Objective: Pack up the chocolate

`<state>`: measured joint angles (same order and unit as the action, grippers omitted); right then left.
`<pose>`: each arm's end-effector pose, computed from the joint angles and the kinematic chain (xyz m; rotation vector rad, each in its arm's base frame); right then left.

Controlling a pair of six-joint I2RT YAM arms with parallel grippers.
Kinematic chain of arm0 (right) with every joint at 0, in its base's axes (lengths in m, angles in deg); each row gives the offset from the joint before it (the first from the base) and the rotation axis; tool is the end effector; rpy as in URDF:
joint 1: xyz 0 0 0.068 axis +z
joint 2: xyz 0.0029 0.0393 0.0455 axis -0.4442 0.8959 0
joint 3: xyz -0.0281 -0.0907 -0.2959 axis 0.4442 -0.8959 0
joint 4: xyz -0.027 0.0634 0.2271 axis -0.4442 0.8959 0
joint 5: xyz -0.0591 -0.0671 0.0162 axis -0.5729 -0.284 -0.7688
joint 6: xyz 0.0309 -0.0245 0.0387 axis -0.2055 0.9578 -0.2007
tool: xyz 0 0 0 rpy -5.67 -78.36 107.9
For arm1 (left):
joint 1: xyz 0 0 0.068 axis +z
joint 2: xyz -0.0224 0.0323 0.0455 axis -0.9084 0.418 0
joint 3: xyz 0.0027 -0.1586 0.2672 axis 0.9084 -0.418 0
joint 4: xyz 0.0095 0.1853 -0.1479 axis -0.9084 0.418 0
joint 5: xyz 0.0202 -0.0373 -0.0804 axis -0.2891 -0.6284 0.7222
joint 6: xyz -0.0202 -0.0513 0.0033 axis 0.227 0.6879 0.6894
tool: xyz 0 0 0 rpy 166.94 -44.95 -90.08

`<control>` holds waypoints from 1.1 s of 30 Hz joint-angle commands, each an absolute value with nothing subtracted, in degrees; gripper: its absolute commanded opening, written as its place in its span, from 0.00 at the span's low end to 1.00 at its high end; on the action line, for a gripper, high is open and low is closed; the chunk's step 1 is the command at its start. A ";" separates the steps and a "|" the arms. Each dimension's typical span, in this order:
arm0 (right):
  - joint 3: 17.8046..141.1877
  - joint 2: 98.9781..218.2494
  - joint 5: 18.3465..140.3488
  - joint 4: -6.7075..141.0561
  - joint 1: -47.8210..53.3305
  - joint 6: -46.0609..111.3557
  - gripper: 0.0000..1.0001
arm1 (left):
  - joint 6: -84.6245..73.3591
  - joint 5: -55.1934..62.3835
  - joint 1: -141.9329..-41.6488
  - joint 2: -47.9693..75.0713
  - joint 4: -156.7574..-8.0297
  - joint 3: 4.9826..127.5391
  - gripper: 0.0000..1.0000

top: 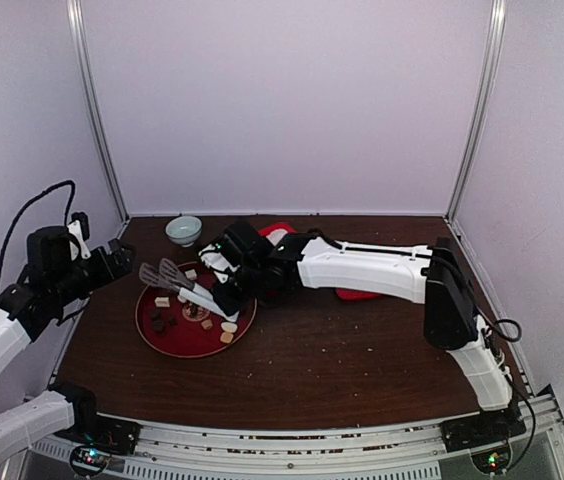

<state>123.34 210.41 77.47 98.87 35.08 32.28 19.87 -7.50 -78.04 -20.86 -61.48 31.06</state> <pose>0.2504 0.4684 0.2635 -1.1736 2.1788 0.6708 0.1143 -0.0240 0.3134 -0.4548 1.9532 -0.5160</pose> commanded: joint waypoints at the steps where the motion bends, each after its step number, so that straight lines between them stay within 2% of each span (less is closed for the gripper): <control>1: 115.74 201.44 82.12 84.36 31.00 24.73 0.00 | 17.37 -5.20 -78.27 -23.73 -66.76 32.03 0.98; 4: 107.70 195.29 86.69 73.67 27.76 18.31 0.00 | 19.24 1.08 -78.29 -25.78 -74.97 28.35 0.98; 9: 96.14 187.99 92.71 52.76 23.89 6.70 0.00 | 27.02 8.38 -79.69 -27.62 -98.36 18.78 0.98; 17: 86.83 185.01 96.03 30.95 23.26 -6.04 0.00 | 25.10 5.52 -92.31 -16.44 -113.02 23.34 0.98; 27: 78.97 181.41 92.42 20.58 23.51 -9.67 0.00 | 27.41 2.26 -105.66 4.32 -127.29 32.99 0.98; 33: 73.95 177.21 89.73 18.96 24.72 -7.51 0.00 | 28.14 -1.46 -109.28 9.07 -128.81 36.64 0.98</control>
<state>75.69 182.00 92.15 24.86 23.76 -8.72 27.47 1.86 -107.36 7.62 -123.38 33.29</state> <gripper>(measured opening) 0.009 0.977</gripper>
